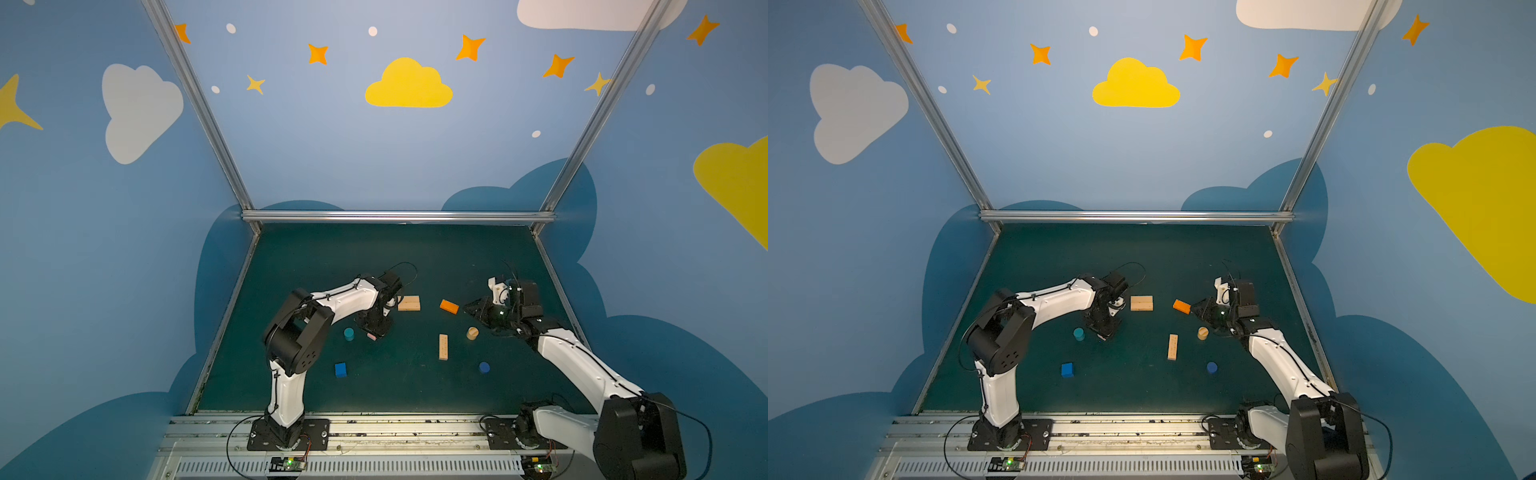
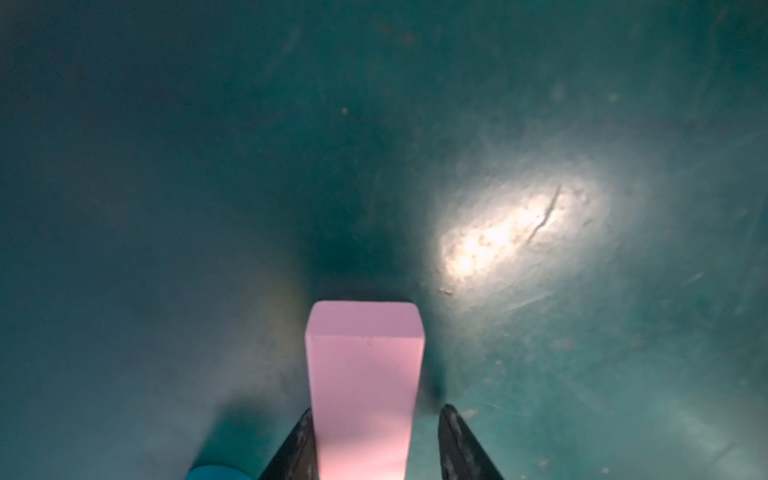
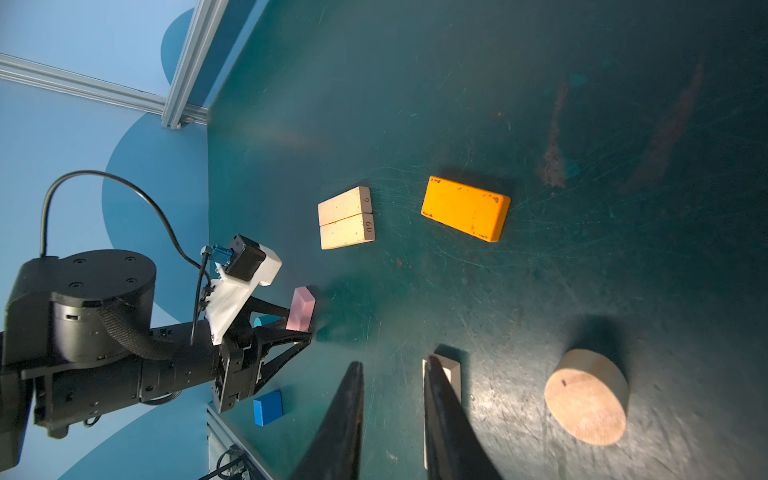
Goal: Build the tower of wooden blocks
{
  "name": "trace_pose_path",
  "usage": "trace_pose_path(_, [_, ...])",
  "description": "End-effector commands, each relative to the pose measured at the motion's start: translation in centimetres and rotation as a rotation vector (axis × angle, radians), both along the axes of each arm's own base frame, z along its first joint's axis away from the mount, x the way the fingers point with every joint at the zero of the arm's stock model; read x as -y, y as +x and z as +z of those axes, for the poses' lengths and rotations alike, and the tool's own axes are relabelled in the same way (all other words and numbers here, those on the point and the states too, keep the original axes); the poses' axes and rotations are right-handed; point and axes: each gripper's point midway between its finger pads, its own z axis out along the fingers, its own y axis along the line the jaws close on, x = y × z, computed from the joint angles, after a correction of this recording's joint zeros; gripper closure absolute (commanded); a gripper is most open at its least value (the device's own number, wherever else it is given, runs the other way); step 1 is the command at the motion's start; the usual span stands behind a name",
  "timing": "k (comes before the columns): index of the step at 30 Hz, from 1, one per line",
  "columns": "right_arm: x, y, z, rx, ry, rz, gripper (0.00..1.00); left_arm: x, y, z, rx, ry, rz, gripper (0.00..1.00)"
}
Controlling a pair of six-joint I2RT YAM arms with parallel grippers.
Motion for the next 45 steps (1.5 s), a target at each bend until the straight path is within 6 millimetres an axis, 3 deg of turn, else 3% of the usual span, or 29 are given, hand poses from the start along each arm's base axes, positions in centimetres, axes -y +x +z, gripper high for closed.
trace_pose_path(1, [0.0,-0.1,0.1,0.010,0.015,-0.005,0.75,0.8,-0.2,1.0,-0.019,-0.044,0.065,0.52])
trace_pose_path(14, [0.0,0.0,-0.3,0.000,0.020,-0.003,0.75,0.6,1.0,0.6,-0.043,0.015,0.219,0.52])
trace_pose_path(23, [0.1,0.1,-0.4,0.000,0.016,-0.004,0.75,-0.2,0.5,0.9,-0.037,0.060,0.212,0.55])
trace_pose_path(39, [0.3,-0.1,-0.7,-0.007,0.016,-0.009,0.75,0.3,0.0,0.1,-0.044,0.075,0.209,0.64])
trace_pose_path(45, [0.2,-0.1,-0.7,-0.007,0.024,-0.008,0.75,0.4,0.2,-0.3,-0.047,0.081,0.218,0.62])
